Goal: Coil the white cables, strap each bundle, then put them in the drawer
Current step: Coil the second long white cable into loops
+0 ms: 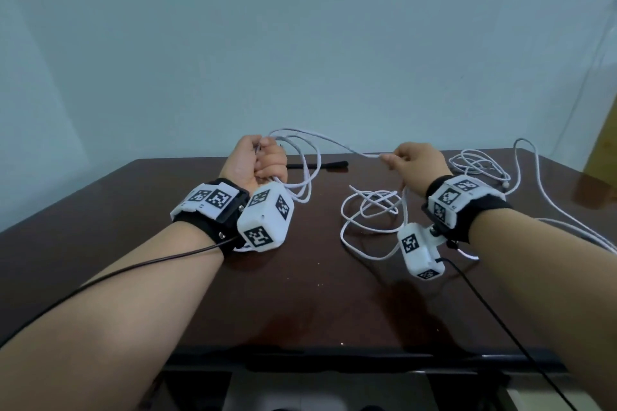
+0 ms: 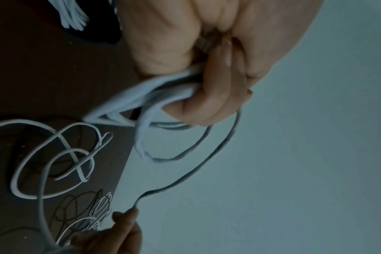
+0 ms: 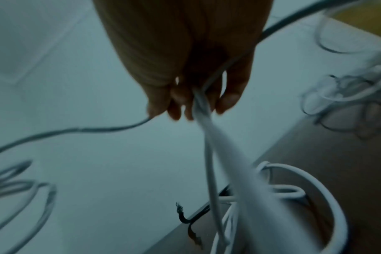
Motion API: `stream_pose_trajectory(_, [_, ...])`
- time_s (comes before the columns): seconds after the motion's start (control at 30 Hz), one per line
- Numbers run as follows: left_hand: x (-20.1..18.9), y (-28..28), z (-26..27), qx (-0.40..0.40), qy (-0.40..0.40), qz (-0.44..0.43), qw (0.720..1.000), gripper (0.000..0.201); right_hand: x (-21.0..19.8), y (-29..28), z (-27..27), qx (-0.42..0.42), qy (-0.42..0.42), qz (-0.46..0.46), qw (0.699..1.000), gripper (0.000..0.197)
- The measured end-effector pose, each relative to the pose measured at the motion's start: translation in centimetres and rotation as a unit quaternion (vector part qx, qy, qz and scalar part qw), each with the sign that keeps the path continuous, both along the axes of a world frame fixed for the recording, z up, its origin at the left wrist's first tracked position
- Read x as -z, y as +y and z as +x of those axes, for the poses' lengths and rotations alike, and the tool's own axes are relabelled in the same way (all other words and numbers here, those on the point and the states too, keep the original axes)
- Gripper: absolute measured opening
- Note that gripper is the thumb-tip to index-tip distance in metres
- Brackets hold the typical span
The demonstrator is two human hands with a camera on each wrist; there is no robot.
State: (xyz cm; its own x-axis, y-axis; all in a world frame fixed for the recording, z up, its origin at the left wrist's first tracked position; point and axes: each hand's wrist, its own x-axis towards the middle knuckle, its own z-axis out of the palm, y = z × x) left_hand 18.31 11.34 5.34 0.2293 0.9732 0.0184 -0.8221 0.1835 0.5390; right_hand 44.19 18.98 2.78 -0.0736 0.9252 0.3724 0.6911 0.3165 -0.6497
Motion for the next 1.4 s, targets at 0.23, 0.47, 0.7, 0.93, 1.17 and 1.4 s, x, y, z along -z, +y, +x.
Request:
stream_pose_trajectory(0.23, [0.4, -0.7, 2.1, -0.026, 0.034, 0.053, 0.998, 0.037, -2.5, -1.9, -2.6, 0.116, -0.317, 0.132, 0.932, 0.021])
stream_pose_trajectory(0.47, [-0.9, 0.0, 4.5, -0.18, 0.17, 0.072, 0.966, 0.036, -1.3, -2.4, -4.4, -0.031, -0.49, 0.252, 0.834, 0.03])
stream_pose_trajectory(0.7, [-4.2, 1.5, 0.6, -0.257, 0.072, 0.064, 0.962, 0.034, -1.3, -1.3, -2.0, -0.09, -0.232, 0.113, 0.962, 0.015])
stream_pose_trajectory(0.93, [-5.1, 2.7, -5.2, -0.309, 0.053, 0.051, 0.948, 0.04, 0.4, 0.2, 1.5, -0.034, -0.444, -0.004, 0.895, 0.021])
stream_pose_trajectory(1.17, [-1.1, 2.7, -3.4, -0.324, 0.091, -0.007, 0.942, 0.03, -5.5, 2.3, 1.3, 0.208, -0.377, 0.048, 0.901, 0.027])
stream_pose_trajectory(1.4, [0.1, 2.6, -0.7, -0.274, 0.116, 0.019, 0.955, 0.033, -1.8, 1.9, -4.3, -0.014, -0.525, 0.064, 0.849, 0.037])
